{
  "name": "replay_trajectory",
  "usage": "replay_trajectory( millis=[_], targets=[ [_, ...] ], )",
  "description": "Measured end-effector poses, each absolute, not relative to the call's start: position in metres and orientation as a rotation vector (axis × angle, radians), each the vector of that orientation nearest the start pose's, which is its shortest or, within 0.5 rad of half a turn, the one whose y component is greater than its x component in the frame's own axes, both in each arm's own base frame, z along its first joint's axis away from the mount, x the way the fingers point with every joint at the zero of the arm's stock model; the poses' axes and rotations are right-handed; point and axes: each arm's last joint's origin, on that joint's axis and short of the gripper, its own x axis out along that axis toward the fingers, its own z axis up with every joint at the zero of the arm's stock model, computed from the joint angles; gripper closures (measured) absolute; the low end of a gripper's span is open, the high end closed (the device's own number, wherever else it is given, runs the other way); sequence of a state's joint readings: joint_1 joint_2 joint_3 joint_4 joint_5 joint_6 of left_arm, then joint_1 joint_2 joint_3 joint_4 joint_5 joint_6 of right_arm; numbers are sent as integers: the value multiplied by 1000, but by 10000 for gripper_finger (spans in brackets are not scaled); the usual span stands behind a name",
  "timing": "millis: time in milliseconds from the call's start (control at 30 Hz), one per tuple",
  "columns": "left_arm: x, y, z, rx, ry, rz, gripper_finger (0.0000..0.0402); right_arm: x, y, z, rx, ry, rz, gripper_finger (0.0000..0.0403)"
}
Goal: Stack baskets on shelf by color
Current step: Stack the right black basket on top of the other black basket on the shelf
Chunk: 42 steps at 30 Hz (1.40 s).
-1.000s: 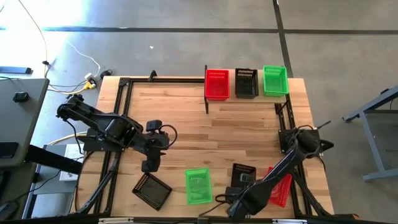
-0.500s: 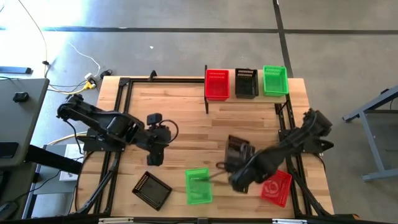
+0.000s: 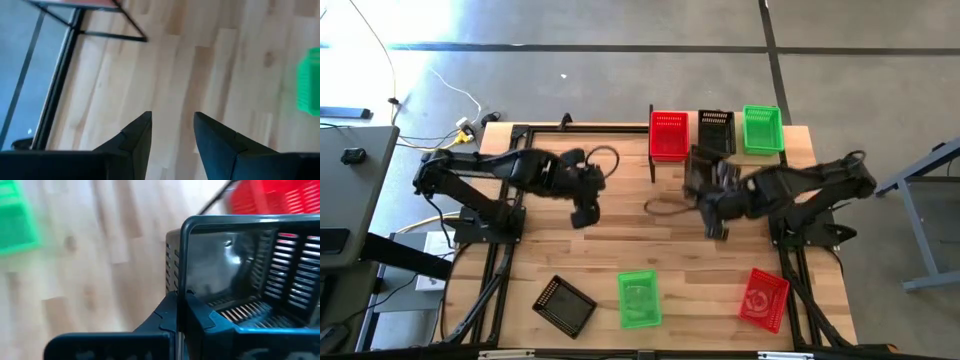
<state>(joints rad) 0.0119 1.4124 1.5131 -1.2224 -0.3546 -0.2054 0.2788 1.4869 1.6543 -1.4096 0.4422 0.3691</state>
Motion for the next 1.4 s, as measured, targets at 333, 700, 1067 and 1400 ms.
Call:
replay_trajectory(
  millis=[333, 700, 1067, 1400],
  targets=[
    [250, 63, 363, -99, 1075, 609, 264, 242, -23, 391, -337, 1200, -449, 403],
    [242, 89, 363, -163, 1072, 700, 264, 232, -91, 385, -352, 1358, -449, 403],
    [240, 98, 363, -220, 1061, 700, 264, 242, -104, 371, -251, 1390, -352, 403],
    [240, 98, 363, -220, 1060, 700, 264, 252, -107, 355, -206, 1493, -332, 403]
  ],
)
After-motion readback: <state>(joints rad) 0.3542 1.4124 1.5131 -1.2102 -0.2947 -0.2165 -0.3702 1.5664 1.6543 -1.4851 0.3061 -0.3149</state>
